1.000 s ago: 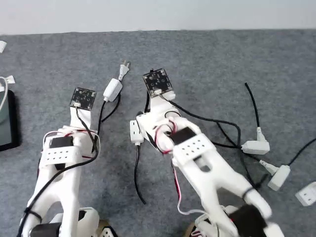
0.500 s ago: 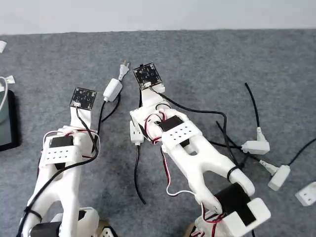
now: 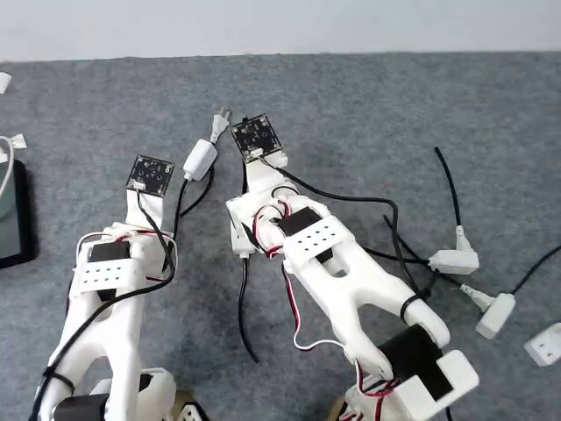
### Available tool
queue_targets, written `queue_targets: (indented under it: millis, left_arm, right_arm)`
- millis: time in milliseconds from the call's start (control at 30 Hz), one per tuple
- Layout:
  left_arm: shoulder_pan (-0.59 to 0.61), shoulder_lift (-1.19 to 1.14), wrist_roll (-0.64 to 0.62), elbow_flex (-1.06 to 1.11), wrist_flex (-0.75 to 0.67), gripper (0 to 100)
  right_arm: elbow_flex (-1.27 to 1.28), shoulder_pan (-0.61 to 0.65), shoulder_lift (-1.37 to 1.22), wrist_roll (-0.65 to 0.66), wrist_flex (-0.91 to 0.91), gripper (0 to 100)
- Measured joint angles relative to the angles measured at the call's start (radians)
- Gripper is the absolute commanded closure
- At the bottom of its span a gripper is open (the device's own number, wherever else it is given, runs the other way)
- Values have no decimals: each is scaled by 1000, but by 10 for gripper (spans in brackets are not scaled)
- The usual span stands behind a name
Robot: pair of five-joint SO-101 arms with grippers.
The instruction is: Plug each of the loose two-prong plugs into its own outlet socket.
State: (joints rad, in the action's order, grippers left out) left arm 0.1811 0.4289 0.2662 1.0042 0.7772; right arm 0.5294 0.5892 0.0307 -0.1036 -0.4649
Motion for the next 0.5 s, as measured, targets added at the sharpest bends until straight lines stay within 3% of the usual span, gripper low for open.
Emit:
queue_targets:
  millis: [500]
  left_arm:
    - [0, 0, 0, 0, 0, 973]
  right_arm:
    - [-2, 0, -25, -2, 0, 991]
